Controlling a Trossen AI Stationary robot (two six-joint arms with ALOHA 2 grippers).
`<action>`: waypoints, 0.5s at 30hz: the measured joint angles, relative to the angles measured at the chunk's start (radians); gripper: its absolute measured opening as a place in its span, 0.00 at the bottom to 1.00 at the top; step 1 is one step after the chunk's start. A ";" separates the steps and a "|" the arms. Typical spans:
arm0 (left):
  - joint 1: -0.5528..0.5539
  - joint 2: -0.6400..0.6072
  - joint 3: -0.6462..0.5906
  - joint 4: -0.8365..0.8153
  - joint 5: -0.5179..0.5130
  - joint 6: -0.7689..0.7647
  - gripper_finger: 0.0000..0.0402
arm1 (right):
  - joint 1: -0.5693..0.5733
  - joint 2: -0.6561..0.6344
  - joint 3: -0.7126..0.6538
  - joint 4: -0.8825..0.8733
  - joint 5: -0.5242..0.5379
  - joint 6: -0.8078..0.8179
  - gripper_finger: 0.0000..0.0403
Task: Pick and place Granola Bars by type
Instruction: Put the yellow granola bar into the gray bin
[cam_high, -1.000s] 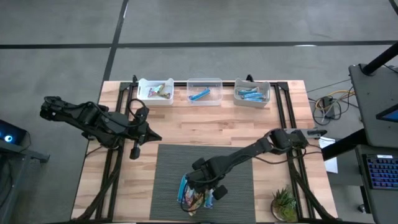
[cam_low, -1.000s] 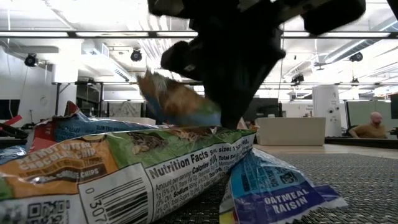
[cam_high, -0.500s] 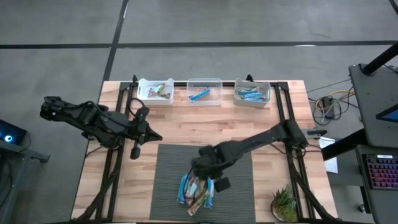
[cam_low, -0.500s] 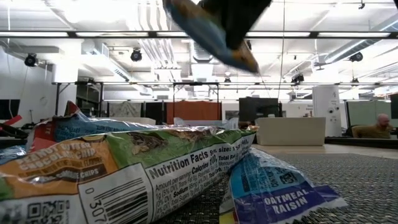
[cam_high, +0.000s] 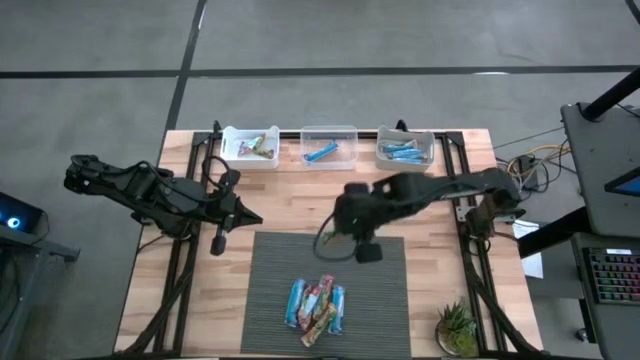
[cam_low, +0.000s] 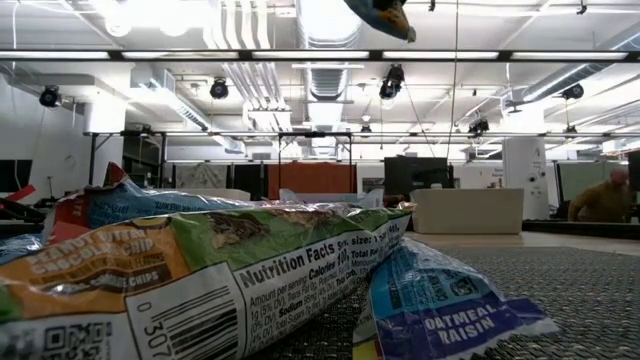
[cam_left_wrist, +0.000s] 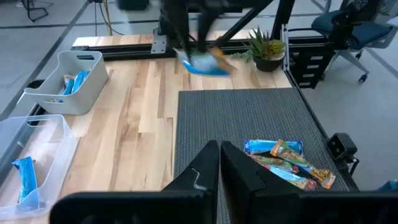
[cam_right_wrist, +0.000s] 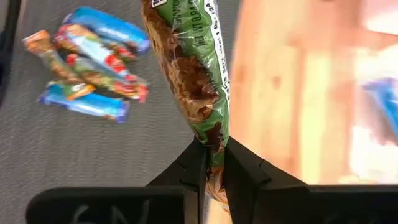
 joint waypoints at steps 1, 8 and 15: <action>0.000 0.000 0.000 0.000 -0.001 -0.002 0.00 | -0.014 -0.021 -0.006 -0.002 0.010 -0.002 0.08; 0.000 0.000 0.000 0.011 -0.002 -0.005 0.00 | -0.138 -0.131 -0.032 -0.052 0.026 -0.039 0.08; 0.000 0.000 0.000 0.018 -0.002 -0.006 0.00 | -0.288 -0.189 -0.033 -0.100 0.046 -0.138 0.08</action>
